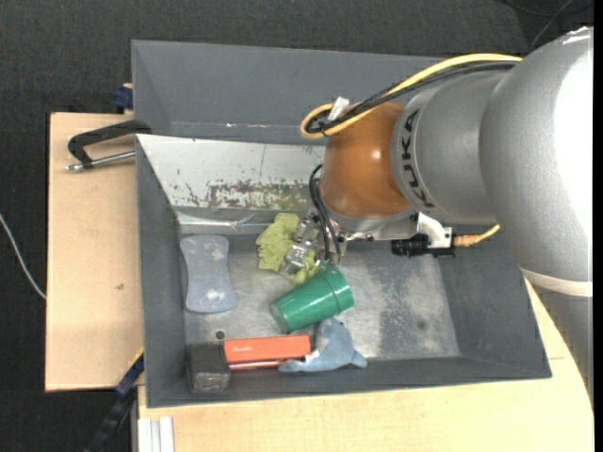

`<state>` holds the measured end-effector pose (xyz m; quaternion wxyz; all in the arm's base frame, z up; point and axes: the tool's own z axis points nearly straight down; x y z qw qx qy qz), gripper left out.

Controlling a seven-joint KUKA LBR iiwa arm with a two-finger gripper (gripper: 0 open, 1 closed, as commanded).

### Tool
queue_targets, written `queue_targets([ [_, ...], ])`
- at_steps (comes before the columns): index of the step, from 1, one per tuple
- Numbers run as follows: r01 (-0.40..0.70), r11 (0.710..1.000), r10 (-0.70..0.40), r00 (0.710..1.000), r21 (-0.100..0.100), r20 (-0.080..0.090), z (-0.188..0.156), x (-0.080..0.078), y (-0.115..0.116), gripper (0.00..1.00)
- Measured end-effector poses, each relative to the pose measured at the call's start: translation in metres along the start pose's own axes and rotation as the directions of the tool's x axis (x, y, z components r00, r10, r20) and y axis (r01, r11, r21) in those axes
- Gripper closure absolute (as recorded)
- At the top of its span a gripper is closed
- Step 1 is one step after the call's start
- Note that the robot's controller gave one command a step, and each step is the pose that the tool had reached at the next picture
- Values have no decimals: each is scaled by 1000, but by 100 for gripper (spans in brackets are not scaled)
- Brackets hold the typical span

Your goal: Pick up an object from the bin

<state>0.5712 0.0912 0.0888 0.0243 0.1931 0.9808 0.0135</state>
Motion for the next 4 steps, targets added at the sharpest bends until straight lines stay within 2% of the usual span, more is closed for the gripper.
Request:
queue_targets([
  [2, 0, 1000, 0, 1000, 8, -5, -3, 3, 4, 100],
  [3, -1, 1000, 2, 1000, 9, -12, -2, -1, 5, 100],
  [4, -3, 1000, 3, 1000, 9, -9, -3, 3, 3, 100],
])
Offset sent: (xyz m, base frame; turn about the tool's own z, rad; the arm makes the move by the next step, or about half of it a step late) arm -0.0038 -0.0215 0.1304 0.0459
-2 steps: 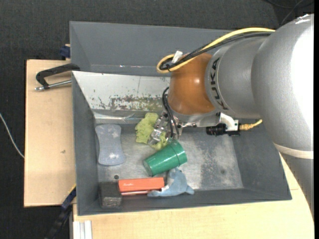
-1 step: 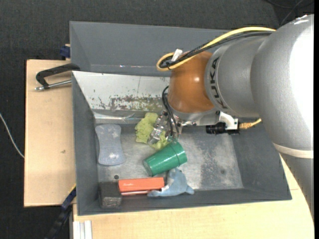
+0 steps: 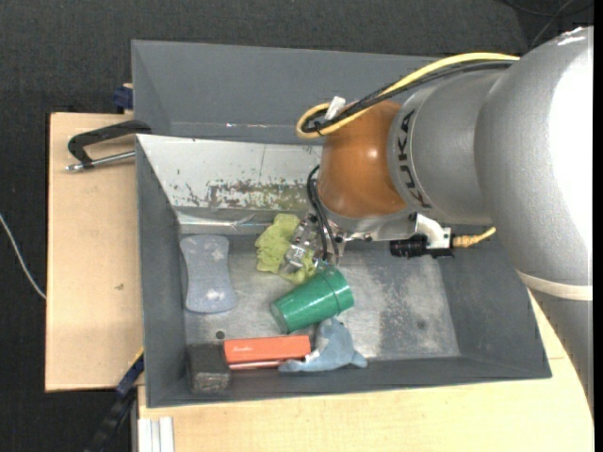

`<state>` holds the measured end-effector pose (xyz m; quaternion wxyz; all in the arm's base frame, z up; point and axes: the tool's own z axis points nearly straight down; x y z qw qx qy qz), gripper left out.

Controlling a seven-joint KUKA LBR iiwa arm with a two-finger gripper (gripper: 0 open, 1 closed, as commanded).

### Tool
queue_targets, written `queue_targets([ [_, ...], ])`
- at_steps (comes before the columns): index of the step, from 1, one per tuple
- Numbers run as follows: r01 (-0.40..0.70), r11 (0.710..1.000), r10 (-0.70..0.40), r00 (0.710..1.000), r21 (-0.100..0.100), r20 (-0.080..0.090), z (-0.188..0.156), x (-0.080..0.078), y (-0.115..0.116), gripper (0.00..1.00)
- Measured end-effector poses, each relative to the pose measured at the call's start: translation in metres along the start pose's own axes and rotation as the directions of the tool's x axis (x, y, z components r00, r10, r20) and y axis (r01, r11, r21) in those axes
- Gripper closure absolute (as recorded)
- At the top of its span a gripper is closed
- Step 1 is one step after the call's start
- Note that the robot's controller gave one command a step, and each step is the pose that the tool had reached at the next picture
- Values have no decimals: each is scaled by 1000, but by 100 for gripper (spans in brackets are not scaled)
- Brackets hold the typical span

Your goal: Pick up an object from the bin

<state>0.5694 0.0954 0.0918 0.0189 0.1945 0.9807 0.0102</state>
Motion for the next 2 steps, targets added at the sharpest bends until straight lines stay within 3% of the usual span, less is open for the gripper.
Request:
queue_targets([
  [1, 3, 1000, -3, 1000, 4, -12, 5, 5, 0, 0],
  [2, -2, 1000, 2, 1000, 0, 4, -1, -2, -1, 100],
])
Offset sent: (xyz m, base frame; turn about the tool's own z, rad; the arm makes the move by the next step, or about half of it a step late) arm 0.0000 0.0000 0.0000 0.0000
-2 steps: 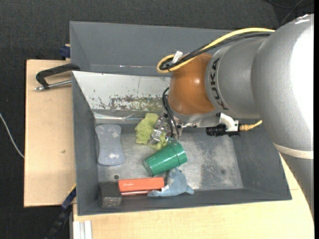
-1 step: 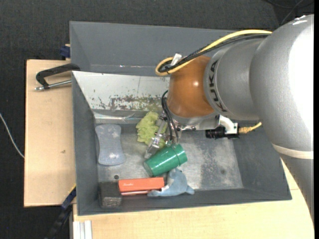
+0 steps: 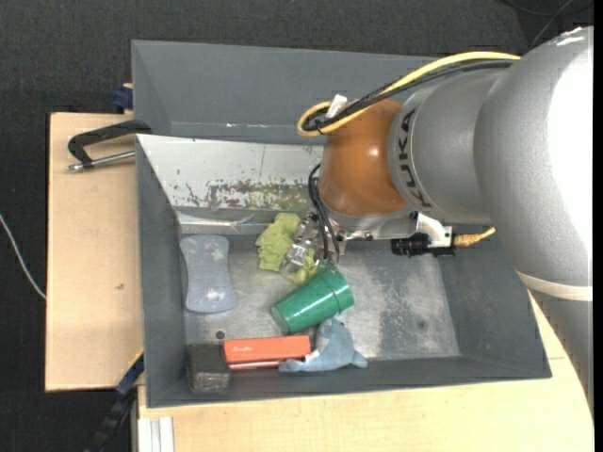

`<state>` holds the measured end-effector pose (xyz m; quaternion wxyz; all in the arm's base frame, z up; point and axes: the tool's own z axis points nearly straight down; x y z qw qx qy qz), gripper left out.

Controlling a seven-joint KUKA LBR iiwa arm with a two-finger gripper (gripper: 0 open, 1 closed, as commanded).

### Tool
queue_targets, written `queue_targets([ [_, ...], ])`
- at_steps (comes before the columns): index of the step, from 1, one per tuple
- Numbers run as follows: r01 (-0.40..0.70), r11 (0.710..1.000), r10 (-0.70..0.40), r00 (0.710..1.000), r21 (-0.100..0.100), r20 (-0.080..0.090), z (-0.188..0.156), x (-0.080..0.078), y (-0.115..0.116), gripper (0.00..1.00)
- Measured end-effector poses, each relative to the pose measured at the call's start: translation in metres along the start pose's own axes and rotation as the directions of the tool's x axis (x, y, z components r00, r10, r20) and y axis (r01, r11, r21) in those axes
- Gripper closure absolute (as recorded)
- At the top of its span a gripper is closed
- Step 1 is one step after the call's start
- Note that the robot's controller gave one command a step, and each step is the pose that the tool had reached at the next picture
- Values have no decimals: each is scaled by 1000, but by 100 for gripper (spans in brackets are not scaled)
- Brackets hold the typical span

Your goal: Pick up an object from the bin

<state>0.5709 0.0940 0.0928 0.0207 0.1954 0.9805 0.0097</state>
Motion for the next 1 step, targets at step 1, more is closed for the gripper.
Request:
queue_targets([
  [1, 0, 1000, 0, 1000, 0, 0, 0, 0, 0, 100],
])
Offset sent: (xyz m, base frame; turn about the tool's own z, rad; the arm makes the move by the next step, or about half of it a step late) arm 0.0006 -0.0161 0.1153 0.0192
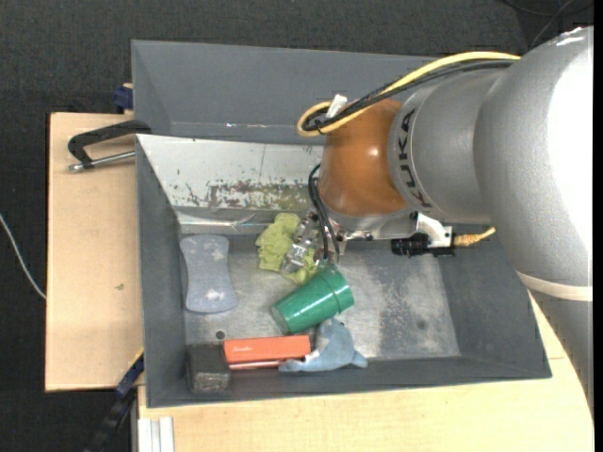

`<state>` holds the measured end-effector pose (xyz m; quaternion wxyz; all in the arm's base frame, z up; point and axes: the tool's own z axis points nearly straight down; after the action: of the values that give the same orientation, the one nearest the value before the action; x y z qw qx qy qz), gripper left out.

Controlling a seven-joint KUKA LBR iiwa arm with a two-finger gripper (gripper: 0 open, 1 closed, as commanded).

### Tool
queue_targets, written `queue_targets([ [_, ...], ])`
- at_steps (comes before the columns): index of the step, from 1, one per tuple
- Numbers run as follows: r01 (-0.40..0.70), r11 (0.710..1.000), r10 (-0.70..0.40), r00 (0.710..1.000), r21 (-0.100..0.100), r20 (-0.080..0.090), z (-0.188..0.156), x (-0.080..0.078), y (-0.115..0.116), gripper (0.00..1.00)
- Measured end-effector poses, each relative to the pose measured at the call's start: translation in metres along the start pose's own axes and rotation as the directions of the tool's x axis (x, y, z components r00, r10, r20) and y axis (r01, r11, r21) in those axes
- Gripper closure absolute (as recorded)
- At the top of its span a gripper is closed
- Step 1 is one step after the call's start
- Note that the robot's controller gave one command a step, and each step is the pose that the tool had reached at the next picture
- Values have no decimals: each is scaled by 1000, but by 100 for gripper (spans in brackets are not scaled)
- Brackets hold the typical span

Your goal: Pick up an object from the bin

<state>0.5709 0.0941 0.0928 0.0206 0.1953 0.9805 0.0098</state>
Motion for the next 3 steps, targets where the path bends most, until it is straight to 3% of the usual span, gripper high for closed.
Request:
queue_targets([
  [1, -5, 1000, 5, 1000, 20, -27, -34, 1, -7, 100],
  [2, -5, 1000, 6, 1000, 18, -23, -48, -11, -10, 100],
  [3, 14, 999, -12, 999, 29, -43, -61, -5, -11, 100],
])
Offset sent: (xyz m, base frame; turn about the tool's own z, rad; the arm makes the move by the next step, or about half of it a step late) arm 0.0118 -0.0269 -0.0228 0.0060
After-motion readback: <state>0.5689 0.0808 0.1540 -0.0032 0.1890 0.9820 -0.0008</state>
